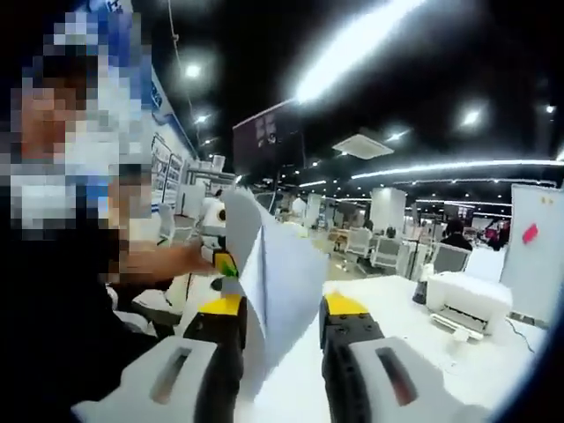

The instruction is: Organize the stack of printing papers by aligning and flattening the scattered papers on the table

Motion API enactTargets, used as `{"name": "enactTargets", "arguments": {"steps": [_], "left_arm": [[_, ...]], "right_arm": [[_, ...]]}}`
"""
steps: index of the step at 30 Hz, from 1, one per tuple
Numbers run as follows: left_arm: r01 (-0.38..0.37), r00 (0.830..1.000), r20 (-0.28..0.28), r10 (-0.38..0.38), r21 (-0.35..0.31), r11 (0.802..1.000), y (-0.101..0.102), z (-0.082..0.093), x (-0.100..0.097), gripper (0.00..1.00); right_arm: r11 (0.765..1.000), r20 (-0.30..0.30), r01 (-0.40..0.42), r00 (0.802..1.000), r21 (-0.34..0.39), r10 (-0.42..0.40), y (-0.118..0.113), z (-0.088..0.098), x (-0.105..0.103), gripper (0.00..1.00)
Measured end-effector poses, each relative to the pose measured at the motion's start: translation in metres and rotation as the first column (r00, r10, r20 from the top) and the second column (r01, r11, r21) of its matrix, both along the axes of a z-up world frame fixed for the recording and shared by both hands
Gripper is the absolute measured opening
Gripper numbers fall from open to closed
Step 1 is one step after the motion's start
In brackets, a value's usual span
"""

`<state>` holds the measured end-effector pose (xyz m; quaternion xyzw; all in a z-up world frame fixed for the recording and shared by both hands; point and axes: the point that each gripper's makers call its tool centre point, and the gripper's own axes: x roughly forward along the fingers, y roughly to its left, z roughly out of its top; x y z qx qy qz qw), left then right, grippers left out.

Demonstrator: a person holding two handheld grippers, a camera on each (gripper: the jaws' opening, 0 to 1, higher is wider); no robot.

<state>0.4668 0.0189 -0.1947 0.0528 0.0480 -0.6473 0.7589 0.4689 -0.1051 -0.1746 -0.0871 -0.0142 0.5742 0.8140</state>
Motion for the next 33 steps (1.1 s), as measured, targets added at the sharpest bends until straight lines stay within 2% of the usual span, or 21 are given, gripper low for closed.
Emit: {"name": "enactTargets", "arguments": {"steps": [1,2,3,5,7,10,12,14,18,19,23,26,29,30,32,33], "left_arm": [[-0.002,1.0,-0.005,0.003,0.031,1.0,0.0,0.0,0.0,0.05],[0.006,1.0,-0.01,-0.005,0.09,0.996,0.0,0.001,-0.001,0.05],[0.025,0.999,-0.04,-0.02,0.139,0.99,-0.001,0.001,-0.005,0.05],[0.047,0.998,-0.049,-0.037,0.199,0.979,-0.003,0.002,-0.009,0.05],[0.065,0.998,-0.004,-0.066,0.297,0.953,-0.004,0.005,-0.012,0.05],[0.084,0.995,0.013,-0.097,0.393,0.916,-0.007,0.007,-0.016,0.05],[0.092,0.994,0.016,-0.112,0.46,0.883,-0.009,0.007,-0.016,0.05],[0.107,0.991,0.007,-0.132,0.543,0.833,-0.01,0.004,-0.016,0.05],[0.134,0.988,-0.032,-0.15,0.658,0.741,-0.012,-0.009,-0.019,0.05],[0.131,0.988,-0.032,-0.149,0.674,0.727,-0.015,-0.012,-0.019,0.05],[0.145,0.986,-0.042,-0.161,0.692,0.707,-0.028,-0.014,-0.022,0.05],[0.156,0.983,-0.045,-0.18,0.728,0.667,-0.033,-0.021,-0.026,0.05],[0.172,0.978,-0.048,-0.201,0.733,0.659,-0.04,-0.023,-0.032,0.05],[0.175,0.977,-0.049,-0.206,0.735,0.656,-0.041,-0.023,-0.033,0.05],[0.177,0.976,-0.05,-0.21,0.741,0.647,-0.04,-0.026,-0.034,0.05],[0.169,0.978,-0.045,-0.202,0.739,0.652,-0.039,-0.026,-0.031,0.05]], "right_arm": [[1.0,0.007,0.006,1.0,-0.03,-0.005,-0.002,-0.001,0.0,0.35],[0.998,0.003,0.005,1.0,-0.064,-0.005,-0.003,-0.003,-0.002,0.37],[0.996,-0.012,0.0,1.0,-0.089,-0.001,-0.004,-0.006,-0.003,0.39],[0.994,-0.024,-0.01,1.0,-0.111,0.007,-0.004,-0.007,-0.005,0.43],[0.991,-0.046,-0.029,0.999,-0.131,0.023,-0.005,-0.009,-0.006,0.44],[0.981,-0.062,-0.058,0.997,-0.183,0.048,-0.003,-0.015,-0.009,0.48],[0.975,-0.087,-0.078,0.994,-0.209,0.061,0.001,-0.018,-0.012,0.49],[0.967,-0.098,-0.095,0.992,-0.235,0.074,0.004,-0.02,-0.014,0.49],[0.96,-0.103,-0.125,0.99,-0.251,0.102,0.013,-0.018,-0.019,0.48],[0.961,-0.105,-0.136,0.988,-0.242,0.114,0.016,-0.017,-0.021,0.48],[0.961,-0.099,-0.177,0.982,-0.211,0.159,0.032,-0.018,-0.029,0.45],[0.958,-0.095,-0.185,0.981,-0.217,0.168,0.04,-0.025,-0.027,0.39],[0.952,-0.109,-0.197,0.978,-0.235,0.175,0.046,-0.036,-0.024,0.34],[0.949,-0.109,-0.203,0.977,-0.241,0.181,0.047,-0.039,-0.024,0.29],[0.942,-0.108,-0.221,0.974,-0.253,0.2,0.048,-0.044,-0.026,0.07],[0.936,-0.113,-0.246,0.968,-0.253,0.224,0.048,-0.045,-0.029,0.0]]}}
